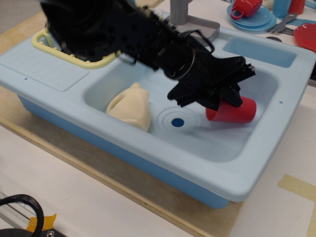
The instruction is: Flip cup upright
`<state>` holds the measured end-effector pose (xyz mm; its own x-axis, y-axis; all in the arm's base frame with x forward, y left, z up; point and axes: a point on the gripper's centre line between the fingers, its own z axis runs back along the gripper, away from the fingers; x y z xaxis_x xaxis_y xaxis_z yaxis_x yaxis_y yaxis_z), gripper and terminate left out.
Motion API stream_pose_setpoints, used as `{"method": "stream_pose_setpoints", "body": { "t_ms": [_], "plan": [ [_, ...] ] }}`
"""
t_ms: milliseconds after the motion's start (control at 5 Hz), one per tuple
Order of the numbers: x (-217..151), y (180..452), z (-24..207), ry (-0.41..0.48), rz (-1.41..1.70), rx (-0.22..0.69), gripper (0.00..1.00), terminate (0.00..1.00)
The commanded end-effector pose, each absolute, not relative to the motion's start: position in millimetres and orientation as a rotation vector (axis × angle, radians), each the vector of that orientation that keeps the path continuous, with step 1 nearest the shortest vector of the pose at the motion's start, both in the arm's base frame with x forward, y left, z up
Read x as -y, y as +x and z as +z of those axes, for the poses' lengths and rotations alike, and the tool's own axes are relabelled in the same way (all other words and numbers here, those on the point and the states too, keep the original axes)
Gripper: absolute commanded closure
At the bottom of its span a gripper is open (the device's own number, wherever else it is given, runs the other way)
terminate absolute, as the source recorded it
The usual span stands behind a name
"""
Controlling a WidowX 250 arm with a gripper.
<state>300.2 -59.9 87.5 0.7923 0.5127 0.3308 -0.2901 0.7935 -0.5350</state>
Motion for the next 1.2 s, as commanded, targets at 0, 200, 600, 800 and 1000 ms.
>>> {"method": "stream_pose_setpoints", "body": {
  "t_ms": [0, 200, 600, 800, 1000],
  "plan": [
    [45.4, 307.4, 103.3, -0.189, 0.329, 0.438, 1.0, 0.0],
    [44.7, 306.6, 109.2, -0.012, 0.276, 0.379, 1.0, 0.0],
    [45.1, 310.3, 100.5, -0.001, 0.237, 0.238, 0.0, 0.0],
    [45.1, 310.3, 100.5, -0.001, 0.237, 0.238, 0.0, 0.0],
    [45.1, 310.3, 100.5, -0.001, 0.237, 0.238, 0.0, 1.0]
  ]
}}
